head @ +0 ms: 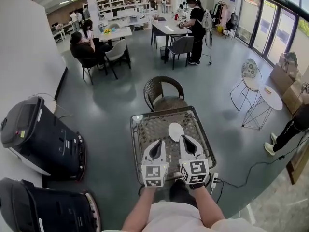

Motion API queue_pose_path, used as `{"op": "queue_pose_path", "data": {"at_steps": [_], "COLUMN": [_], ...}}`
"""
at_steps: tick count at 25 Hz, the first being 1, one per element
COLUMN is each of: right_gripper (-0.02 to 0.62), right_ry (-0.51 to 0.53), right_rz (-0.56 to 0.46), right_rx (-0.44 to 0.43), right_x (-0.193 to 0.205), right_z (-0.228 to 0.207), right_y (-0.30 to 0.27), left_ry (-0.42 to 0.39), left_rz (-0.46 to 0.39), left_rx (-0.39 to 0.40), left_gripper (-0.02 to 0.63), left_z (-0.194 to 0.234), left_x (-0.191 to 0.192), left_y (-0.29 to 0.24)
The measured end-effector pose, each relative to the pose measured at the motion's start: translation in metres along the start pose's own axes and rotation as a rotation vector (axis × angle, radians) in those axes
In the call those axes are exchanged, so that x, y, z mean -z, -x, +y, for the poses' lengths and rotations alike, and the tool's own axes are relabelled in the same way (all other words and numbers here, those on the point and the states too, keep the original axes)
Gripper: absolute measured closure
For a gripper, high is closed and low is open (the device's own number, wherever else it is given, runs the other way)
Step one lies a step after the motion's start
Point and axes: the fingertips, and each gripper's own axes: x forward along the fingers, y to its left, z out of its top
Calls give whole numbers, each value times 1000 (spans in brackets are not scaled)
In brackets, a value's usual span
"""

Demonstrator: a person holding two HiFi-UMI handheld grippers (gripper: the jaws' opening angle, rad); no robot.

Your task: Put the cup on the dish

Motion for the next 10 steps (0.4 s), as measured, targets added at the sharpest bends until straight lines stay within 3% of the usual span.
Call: {"op": "queue_pose_path", "data": {"at_steps": [5, 10], "right_gripper": [597, 597], "right_ry": [26, 13], "right_rz": [-11, 2], "right_rx": [34, 30], "right_x": [-3, 7], "right_z": [-7, -10], "right_y": [9, 10], "left_ry": [-5, 62], "left_rz": [-10, 59], "left_rx": [33, 47], "left_gripper": [603, 603], "left_z": [-13, -11], "left_x": [-3, 29], "left_y": [-4, -14]}}
